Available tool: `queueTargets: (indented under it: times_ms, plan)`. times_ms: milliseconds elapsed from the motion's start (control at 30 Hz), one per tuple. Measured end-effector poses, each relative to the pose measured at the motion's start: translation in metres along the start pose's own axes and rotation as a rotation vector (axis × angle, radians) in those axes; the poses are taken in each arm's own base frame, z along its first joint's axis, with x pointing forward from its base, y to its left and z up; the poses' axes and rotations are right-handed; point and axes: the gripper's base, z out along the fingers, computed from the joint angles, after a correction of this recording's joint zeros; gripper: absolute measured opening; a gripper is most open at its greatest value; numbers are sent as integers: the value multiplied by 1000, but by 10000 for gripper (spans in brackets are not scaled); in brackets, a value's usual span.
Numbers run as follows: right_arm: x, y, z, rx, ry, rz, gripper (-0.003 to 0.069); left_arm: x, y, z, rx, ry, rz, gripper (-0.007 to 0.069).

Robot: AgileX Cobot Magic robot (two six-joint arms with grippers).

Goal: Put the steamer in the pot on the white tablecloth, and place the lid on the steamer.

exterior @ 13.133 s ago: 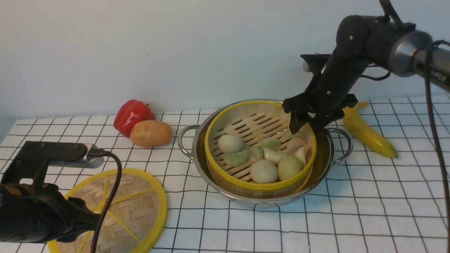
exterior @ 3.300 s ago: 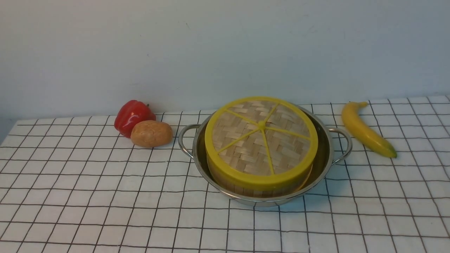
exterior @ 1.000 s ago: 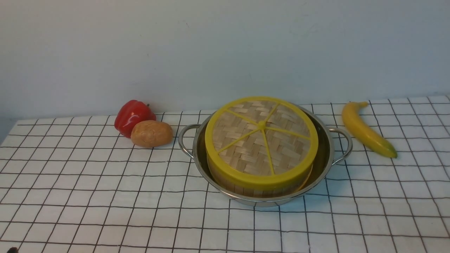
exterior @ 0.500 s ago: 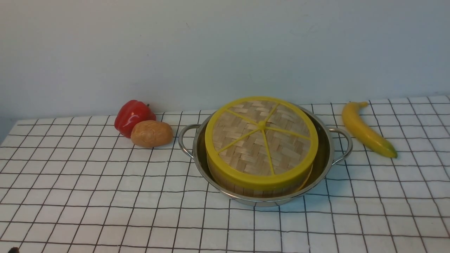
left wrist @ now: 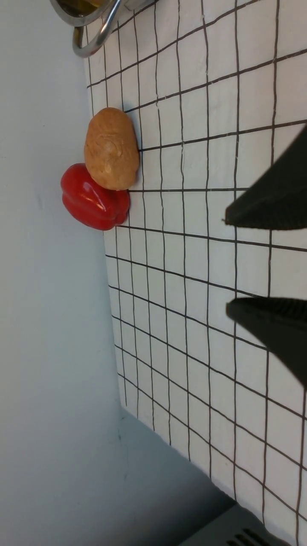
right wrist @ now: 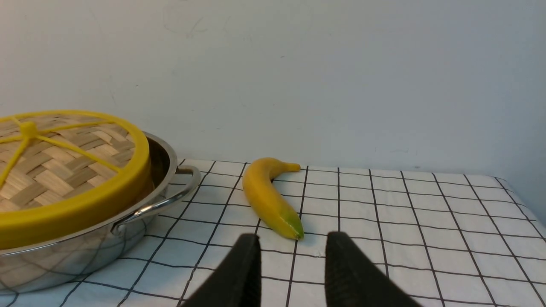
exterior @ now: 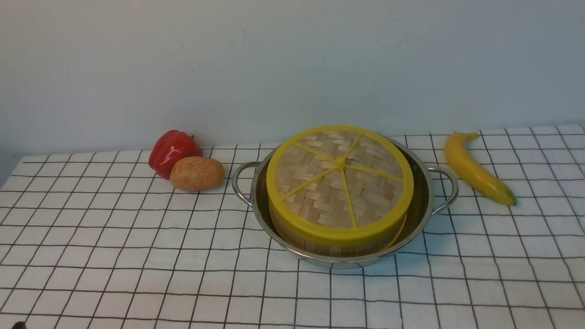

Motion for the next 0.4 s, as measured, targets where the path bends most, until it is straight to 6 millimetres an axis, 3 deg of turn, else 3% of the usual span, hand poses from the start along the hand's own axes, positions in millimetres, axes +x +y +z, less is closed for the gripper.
queueTargets:
  times_ms: [400]
  plan:
    - [0, 0, 0, 0, 0, 0, 240, 0, 0, 0, 0, 0, 0, 243]
